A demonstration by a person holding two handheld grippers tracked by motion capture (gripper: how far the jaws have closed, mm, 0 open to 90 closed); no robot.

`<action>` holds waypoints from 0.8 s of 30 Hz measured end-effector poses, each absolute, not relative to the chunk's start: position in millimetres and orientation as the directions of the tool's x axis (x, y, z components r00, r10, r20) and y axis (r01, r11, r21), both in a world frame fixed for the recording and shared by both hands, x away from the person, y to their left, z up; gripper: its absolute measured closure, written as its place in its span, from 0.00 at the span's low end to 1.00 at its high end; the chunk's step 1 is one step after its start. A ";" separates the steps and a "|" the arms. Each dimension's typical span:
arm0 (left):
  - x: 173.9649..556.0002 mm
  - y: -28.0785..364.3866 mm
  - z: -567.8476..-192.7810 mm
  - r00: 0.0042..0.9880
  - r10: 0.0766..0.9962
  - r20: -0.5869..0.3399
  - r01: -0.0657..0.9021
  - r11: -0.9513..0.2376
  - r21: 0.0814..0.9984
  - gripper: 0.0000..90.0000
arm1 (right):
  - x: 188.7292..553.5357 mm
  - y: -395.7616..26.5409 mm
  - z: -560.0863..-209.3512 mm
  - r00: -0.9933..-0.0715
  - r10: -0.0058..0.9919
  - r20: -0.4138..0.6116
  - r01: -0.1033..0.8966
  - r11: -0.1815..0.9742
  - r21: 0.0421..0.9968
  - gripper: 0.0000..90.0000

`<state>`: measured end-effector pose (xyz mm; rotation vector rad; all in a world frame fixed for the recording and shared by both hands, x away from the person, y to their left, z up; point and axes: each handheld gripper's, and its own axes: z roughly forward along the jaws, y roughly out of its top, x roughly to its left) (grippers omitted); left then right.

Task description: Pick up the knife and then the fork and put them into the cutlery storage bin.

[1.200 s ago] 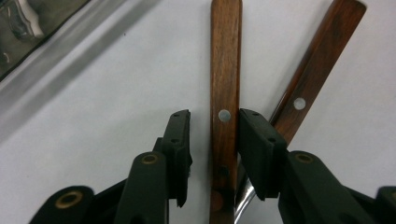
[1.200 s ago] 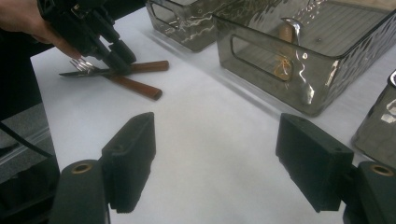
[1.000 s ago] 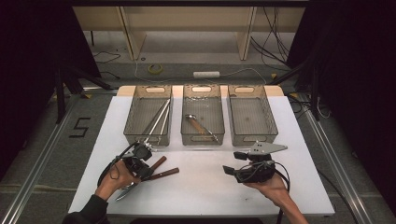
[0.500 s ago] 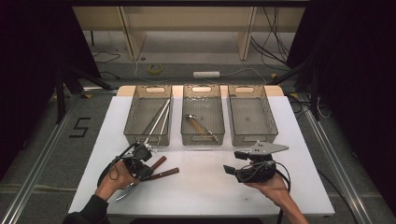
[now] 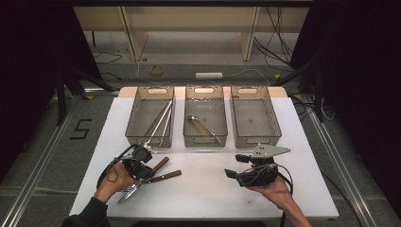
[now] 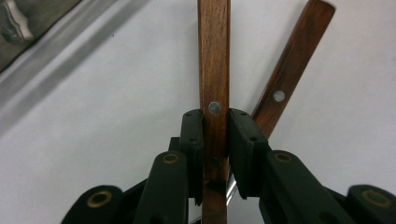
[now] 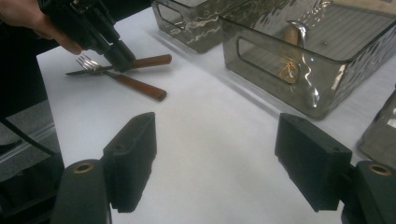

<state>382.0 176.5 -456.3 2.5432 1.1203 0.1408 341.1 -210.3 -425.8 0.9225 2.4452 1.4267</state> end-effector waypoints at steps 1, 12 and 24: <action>381.6 176.1 -455.6 0.683 0.729 -0.050 0.692 -0.623 0.364 0.85 | 340.5 -209.4 -425.7 -0.796 0.584 0.161 0.428 0.354 0.831 0.34; 376.7 170.9 -446.9 0.707 0.701 -0.091 0.674 -0.630 0.386 0.85 | 337.2 -201.6 -424.2 -0.813 0.560 0.161 0.414 0.360 0.836 0.34; 362.0 140.7 -440.0 0.779 0.604 -0.168 0.615 -0.686 0.389 0.85 | 321.6 -156.0 -423.3 -0.892 0.448 0.064 0.287 0.453 0.844 0.34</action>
